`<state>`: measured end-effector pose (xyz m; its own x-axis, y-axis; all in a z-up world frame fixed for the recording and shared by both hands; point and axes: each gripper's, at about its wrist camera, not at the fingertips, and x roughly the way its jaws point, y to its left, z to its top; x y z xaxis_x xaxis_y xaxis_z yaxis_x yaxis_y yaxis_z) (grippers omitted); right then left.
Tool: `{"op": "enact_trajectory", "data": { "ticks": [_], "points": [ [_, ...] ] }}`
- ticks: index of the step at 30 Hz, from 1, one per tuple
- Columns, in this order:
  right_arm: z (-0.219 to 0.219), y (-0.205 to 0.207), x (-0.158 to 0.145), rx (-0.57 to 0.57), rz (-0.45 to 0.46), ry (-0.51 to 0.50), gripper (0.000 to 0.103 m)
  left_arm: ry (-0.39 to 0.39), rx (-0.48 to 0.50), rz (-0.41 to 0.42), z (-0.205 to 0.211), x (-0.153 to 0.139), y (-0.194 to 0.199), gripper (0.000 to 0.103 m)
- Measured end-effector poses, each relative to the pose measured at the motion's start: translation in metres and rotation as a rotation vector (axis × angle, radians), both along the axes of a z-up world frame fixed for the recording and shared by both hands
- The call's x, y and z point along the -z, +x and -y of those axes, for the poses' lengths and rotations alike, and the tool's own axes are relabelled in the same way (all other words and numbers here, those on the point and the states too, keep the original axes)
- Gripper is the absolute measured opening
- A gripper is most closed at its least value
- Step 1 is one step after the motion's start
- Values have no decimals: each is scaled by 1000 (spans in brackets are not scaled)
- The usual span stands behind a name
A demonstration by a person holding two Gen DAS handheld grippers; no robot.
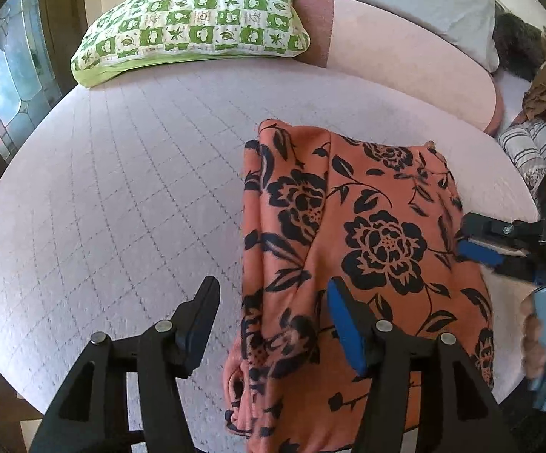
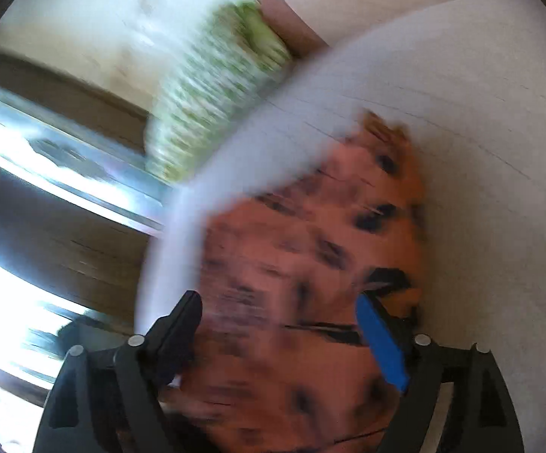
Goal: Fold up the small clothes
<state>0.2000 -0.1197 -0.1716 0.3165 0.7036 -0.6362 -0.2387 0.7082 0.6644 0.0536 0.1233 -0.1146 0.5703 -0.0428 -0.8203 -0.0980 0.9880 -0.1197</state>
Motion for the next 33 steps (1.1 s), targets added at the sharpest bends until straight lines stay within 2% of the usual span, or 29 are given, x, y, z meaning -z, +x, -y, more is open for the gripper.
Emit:
{"op": "enact_trajectory", "data": {
  "ticks": [1,2,4,6,7,8,9,10,12,14,16,17,18,19,21,23,24,25,26,29,33],
  "points": [
    [3,0,7,32,-10,39,83,-2,1,4,-2,-1,-2,60],
    [8,-3,2,57,-13,68,83,-1,0,11,-3,-3,-3,60],
    [8,-10,-13,77,-22,65,85,6,1,7,-4,-3,-4,61],
    [-2,-18,-27,5,41,80,85,2,-5,-2,-4,-2,-4,61],
    [-8,-18,-25,-19,66,50,86,-3,-4,-5,-3,-3,-4,61],
    [-13,-15,-13,-32,51,-29,86,-5,-1,-5,-1,-3,-5,61],
    [-14,-11,5,-35,7,-40,85,-3,5,-2,-1,-5,-7,61],
    [-6,-14,5,5,25,10,84,3,12,4,-1,-6,-9,61],
    [-2,-21,-10,44,8,27,85,25,15,7,0,-6,-12,62],
    [-6,-30,-24,8,42,30,85,17,6,2,-2,-6,-14,62],
    [-15,-36,-17,-49,77,-11,86,0,1,8,-3,-8,-16,62],
    [-17,-35,-5,-64,54,-42,86,1,3,11,-2,-9,-18,62],
    [-17,-34,6,-61,42,-24,83,8,8,14,-1,-11,-21,62],
    [-8,-38,2,-21,49,27,83,17,15,22,0,-11,-23,62],
    [3,-46,-10,20,23,52,85,37,17,25,1,-9,-23,67],
    [4,-56,-20,-15,63,54,86,48,12,4,5,0,-18,68],
    [2,-57,-15,-53,82,29,87,55,9,-11,7,4,-16,68],
    [0,-54,-3,-88,49,-4,87,63,9,-31,9,9,-14,68],
    [6,-55,3,-76,36,5,87,67,13,-35,11,10,-14,68],
    [15,-62,-14,-31,24,51,87,86,18,-22,16,7,-16,68],
    [30,-83,-21,-56,61,-14,87,93,34,5,22,-3,-19,68]
  ]
}}
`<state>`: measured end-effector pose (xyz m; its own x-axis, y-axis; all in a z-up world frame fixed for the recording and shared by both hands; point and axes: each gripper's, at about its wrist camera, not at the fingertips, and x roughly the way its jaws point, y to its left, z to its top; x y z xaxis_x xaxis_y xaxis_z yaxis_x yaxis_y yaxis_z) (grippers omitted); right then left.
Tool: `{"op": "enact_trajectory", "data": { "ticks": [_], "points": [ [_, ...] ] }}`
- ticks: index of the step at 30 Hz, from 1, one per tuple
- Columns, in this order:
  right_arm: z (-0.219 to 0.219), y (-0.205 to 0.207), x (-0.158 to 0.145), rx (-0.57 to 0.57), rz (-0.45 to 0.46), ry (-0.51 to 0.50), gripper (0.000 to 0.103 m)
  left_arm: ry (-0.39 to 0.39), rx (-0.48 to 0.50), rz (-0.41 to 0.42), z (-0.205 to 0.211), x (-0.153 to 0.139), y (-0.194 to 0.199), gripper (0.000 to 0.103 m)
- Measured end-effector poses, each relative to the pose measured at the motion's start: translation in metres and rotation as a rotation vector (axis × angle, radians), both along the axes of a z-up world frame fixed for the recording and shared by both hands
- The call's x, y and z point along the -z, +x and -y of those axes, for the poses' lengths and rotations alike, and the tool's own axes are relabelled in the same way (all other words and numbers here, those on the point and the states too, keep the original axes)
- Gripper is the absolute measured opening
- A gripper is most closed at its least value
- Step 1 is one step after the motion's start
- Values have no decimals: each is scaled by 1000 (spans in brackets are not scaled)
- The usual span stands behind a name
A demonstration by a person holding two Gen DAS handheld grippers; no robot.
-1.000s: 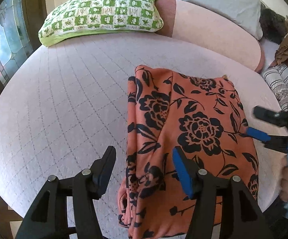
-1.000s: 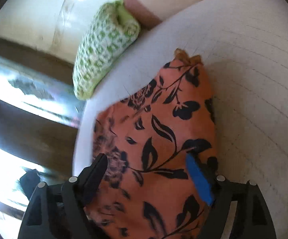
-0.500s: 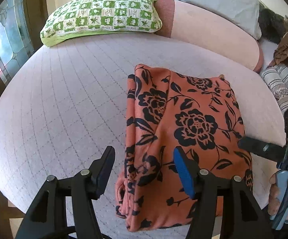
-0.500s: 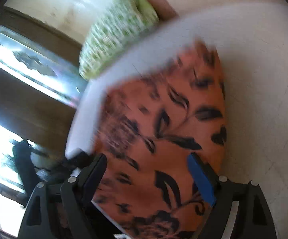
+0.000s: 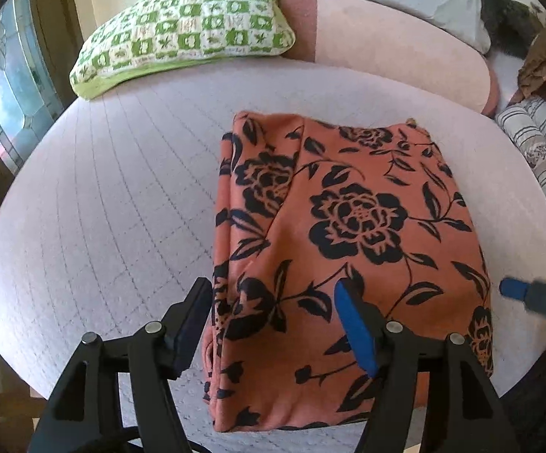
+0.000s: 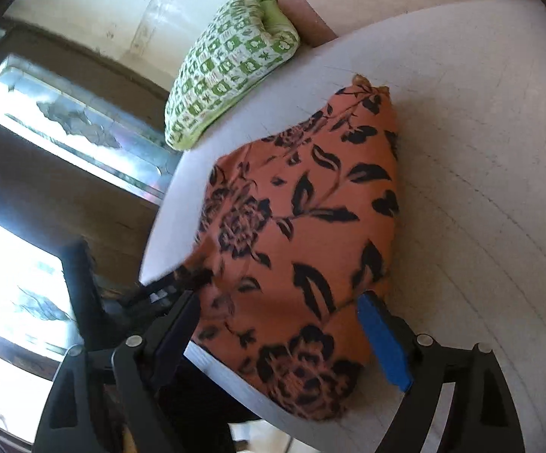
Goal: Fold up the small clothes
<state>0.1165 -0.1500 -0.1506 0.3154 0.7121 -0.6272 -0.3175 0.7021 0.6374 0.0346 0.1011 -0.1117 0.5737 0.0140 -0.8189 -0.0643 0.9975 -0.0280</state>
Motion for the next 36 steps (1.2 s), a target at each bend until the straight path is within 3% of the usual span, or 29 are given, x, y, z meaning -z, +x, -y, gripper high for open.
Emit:
{"op": "enact_trajectory", "data": {
  "ticks": [9,36],
  "points": [
    [29,-27,24,47,-37,-17,87,-6,3,-8,0,4,-2,68],
    [34,2,18,119,-80,30,87,-64,-45,6,-25,2,15,68]
  ]
}}
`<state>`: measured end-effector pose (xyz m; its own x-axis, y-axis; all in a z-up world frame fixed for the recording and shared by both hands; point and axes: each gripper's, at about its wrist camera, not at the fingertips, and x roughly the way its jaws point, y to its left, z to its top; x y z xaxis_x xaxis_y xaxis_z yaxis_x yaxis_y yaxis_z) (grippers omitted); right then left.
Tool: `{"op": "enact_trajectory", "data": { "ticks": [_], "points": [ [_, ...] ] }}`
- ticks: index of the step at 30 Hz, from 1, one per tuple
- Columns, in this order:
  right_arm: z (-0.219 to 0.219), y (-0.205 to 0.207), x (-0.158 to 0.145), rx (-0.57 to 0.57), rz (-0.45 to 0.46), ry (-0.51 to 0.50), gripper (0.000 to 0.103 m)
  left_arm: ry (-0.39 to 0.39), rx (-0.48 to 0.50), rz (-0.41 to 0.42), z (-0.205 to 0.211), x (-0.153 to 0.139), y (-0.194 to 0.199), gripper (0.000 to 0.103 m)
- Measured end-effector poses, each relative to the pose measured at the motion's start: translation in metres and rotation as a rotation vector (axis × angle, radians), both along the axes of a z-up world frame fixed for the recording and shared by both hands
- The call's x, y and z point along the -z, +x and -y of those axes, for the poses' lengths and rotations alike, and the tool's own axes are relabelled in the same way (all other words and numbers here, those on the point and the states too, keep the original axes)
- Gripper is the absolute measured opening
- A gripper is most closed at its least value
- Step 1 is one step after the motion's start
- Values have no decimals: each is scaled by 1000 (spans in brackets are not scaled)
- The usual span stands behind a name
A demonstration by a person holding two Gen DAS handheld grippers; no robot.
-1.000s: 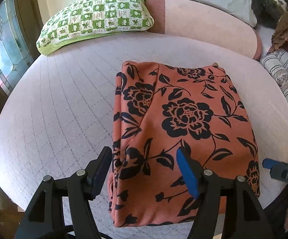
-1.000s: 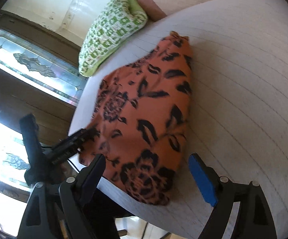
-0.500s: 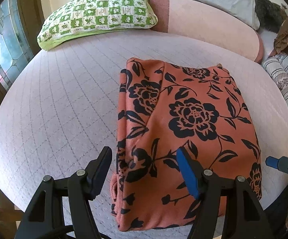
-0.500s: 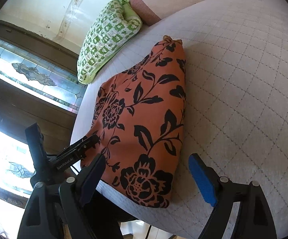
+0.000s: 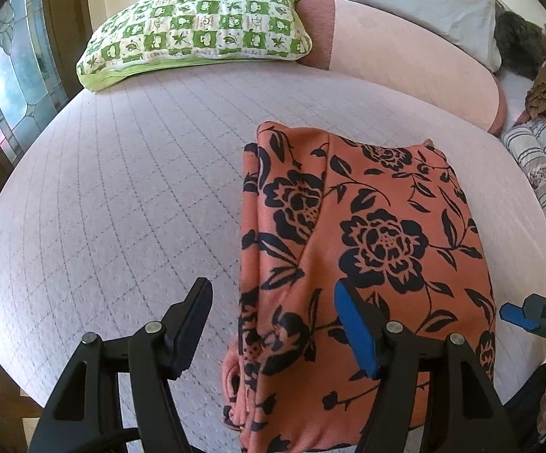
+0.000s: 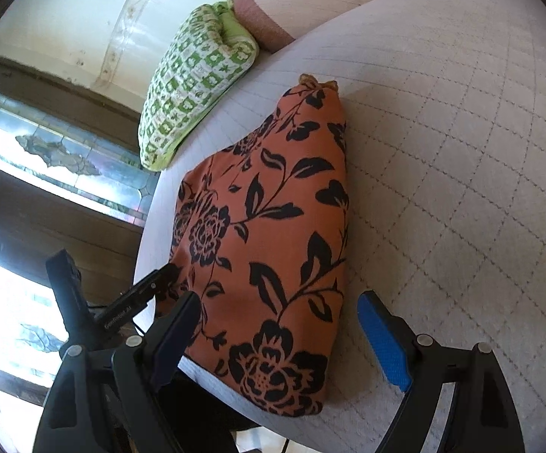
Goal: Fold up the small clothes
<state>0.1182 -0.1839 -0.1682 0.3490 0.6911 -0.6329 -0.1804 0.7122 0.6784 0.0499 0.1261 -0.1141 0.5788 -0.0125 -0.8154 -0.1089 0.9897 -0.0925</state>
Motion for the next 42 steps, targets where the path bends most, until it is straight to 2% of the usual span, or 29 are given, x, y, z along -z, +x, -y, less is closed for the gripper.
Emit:
{"op": "enact_trajectory", "data": {
  "ticks": [6,17,22,25,28,29,32,33,34,37,38,39,40,41,42],
  "points": [
    [-2,8,8,9,-36,-1,87,-10,-1,0,-4,2,4,68],
    [-11,19,6,15,-30,-23,87,-18,-1,-8,-7,7,13,68],
    [-12,35,15,30,-61,1,87,-20,-3,-15,-8,13,20,68],
    [-17,48,26,26,-74,-34,87,-8,1,-36,-6,23,29,70],
    [-23,57,27,7,-57,-21,87,-29,-5,-48,-8,26,31,70],
    [-26,59,28,0,-57,-20,87,-51,-10,-43,-11,22,30,70],
    [-33,60,23,-16,-47,-22,87,-114,-24,39,-20,3,25,71],
    [-34,58,21,-31,-31,-21,87,-113,-19,46,-19,2,27,74],
    [-36,57,20,-33,-19,-34,87,-111,-11,38,-18,5,30,76],
    [-36,61,30,-19,-38,-14,88,-153,21,-94,-12,42,49,76],
    [-37,63,31,-15,-26,-3,87,-186,5,-88,-15,47,49,76],
    [-40,64,31,-19,-20,-12,81,-212,24,-74,-16,45,49,62],
    [-46,65,30,-31,-13,-65,70,-230,53,-82,-15,44,51,53],
    [-51,64,27,-47,3,-110,66,-219,59,-83,-14,43,51,49],
    [-55,63,23,-59,20,-140,56,-194,80,-89,-11,42,52,41]
  ]
}}
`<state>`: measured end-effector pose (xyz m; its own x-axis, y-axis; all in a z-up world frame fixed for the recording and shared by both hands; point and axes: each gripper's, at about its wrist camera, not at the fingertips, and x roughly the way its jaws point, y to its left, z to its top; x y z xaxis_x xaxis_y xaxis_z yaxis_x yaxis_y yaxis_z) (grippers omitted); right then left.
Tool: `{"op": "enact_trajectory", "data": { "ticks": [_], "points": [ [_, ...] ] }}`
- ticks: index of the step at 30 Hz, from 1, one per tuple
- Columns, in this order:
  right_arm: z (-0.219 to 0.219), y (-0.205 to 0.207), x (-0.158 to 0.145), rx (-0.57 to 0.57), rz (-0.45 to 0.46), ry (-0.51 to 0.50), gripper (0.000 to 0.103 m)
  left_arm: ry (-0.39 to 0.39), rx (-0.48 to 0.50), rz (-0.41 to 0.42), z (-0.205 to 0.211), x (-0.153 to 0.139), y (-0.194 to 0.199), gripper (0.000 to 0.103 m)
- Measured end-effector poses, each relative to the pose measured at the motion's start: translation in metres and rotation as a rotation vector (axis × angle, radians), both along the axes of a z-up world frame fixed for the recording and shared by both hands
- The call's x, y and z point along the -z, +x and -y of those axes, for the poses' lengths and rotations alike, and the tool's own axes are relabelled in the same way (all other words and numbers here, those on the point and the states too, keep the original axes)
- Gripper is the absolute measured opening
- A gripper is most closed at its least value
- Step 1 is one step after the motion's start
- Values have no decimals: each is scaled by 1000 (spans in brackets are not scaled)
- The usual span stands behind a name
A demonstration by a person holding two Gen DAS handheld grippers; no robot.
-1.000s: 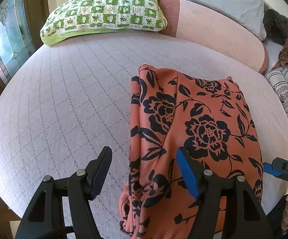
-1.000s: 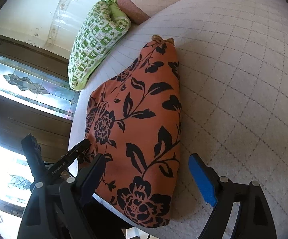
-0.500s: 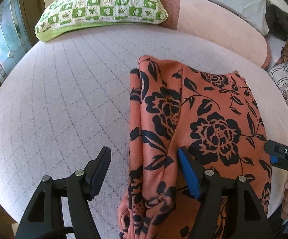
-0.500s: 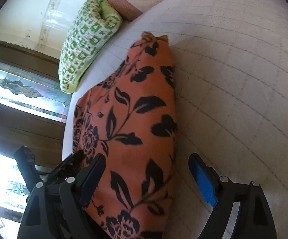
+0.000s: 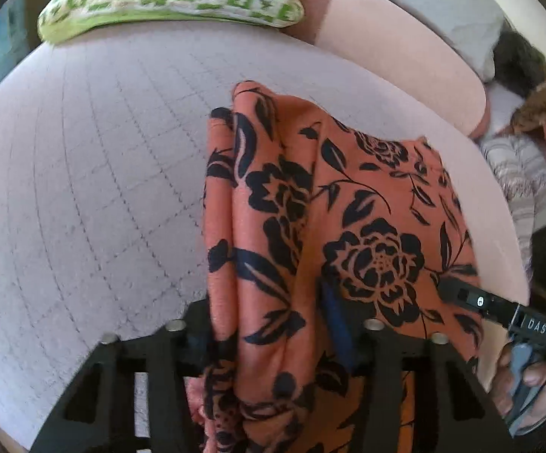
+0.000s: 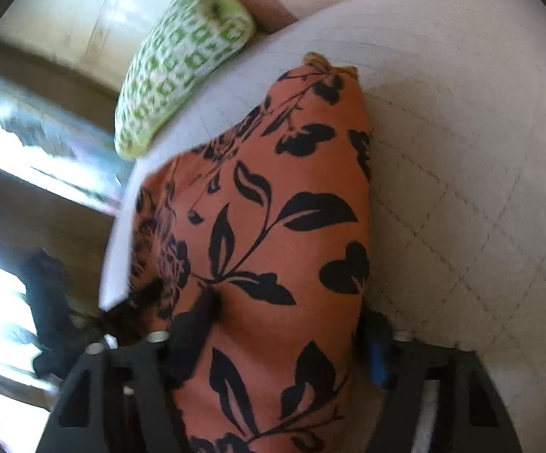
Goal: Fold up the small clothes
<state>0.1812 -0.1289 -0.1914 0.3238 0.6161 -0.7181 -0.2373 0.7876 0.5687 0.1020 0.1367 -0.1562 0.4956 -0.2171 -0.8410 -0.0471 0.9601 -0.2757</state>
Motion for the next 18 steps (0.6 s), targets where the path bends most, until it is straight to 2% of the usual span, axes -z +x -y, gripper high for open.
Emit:
{"op": "enact_trajectory", "data": {
  "ticks": [1,3,5,9,11,13,16,18],
  "points": [
    [-3,-1,-6,-13,23,-31,46,11,10,3,2,-1,0,35],
    [-6,-3,-14,-24,54,-60,40,16,8,11,4,-6,-1,30],
    [-13,-7,-28,-50,113,-96,38,9,1,36,7,-16,-2,27],
    [-9,-13,-62,-86,216,-105,36,-38,15,154,27,-57,-9,26],
    [5,-11,-86,-82,268,-98,36,-17,45,233,47,-80,-4,26],
    [29,-6,-108,-61,313,-88,36,-41,56,273,61,-91,4,26],
    [72,10,-118,-20,312,-59,36,-78,65,284,85,-91,28,29],
    [97,24,-105,12,267,-28,41,-104,59,234,101,-70,50,35]
  ]
}}
